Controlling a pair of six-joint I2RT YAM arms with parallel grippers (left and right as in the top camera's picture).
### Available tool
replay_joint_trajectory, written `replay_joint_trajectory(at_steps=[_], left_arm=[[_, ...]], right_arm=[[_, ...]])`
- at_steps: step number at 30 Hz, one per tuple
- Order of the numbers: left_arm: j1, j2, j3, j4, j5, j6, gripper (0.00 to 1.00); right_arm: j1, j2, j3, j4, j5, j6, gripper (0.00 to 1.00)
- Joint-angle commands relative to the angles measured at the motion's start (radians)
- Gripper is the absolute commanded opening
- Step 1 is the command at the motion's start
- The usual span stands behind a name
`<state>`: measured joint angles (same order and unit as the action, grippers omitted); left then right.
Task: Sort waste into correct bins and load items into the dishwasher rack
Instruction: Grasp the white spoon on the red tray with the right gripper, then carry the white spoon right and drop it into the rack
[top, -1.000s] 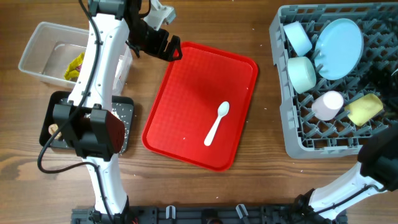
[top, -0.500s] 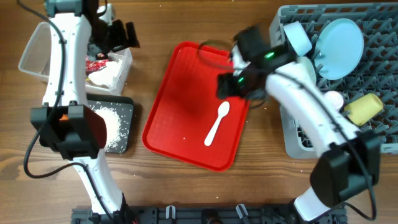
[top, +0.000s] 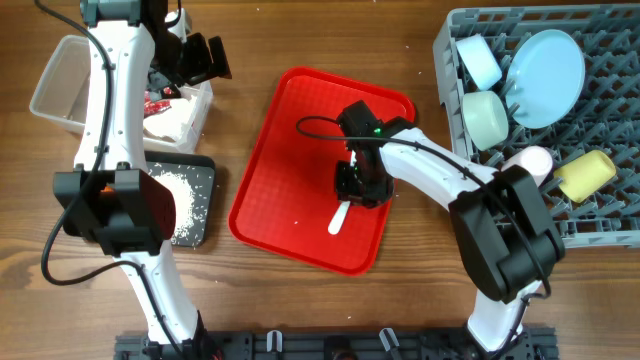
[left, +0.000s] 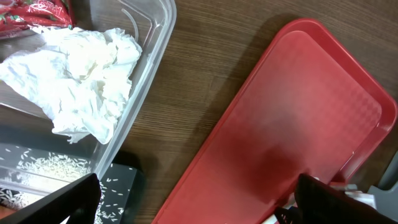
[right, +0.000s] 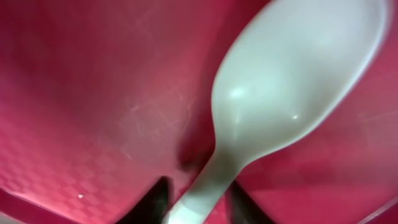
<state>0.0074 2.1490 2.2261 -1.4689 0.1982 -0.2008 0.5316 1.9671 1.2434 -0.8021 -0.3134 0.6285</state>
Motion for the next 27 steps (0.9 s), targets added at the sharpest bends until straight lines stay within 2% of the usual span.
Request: replay_joint_trajectory(at_steps=[1,4,6,9,11,15,18,21,27], left_arm=[[-0.004,0.011,-0.001,-0.008,-0.006,-0.017,1.00],[-0.004,0.011,-0.001,-0.014,-0.006,-0.017,1.00],[-0.004,0.011,-0.001,-0.019,-0.006,-0.017,1.00],[-0.004,0.011,-0.001,-0.019,-0.006,-0.017,1.00],[-0.004,0.011,-0.001,-0.019,-0.006,-0.017,1.00],[-0.004,0.011,-0.001,-0.019,-0.006,-0.017,1.00],[-0.004,0.011,-0.001,-0.019,-0.006,-0.017,1.00],[-0.004,0.011,-0.001,-0.019,-0.006,-0.017,1.00],[-0.004,0.011,-0.001,-0.019,-0.006,-0.017,1.00]], right_arm=[[-0.024,0.036,0.010,0.010,-0.048,-0.013,0.14],[-0.027,0.036,0.010,0.022,-0.070,-0.026,0.11],[-0.034,0.036,0.021,0.026,-0.110,-0.069,0.04],[-0.040,0.027,0.077,-0.020,-0.093,-0.145,0.04],[-0.065,-0.026,0.141,-0.085,-0.025,-0.169,0.04],[-0.156,-0.167,0.181,-0.116,-0.023,-0.186,0.05],[-0.301,-0.314,0.183,-0.162,0.023,-0.195,0.04],[-0.531,-0.459,0.183,-0.230,0.060,-0.201,0.04],[-0.977,-0.529,0.164,-0.340,0.171,-0.206,0.04]])
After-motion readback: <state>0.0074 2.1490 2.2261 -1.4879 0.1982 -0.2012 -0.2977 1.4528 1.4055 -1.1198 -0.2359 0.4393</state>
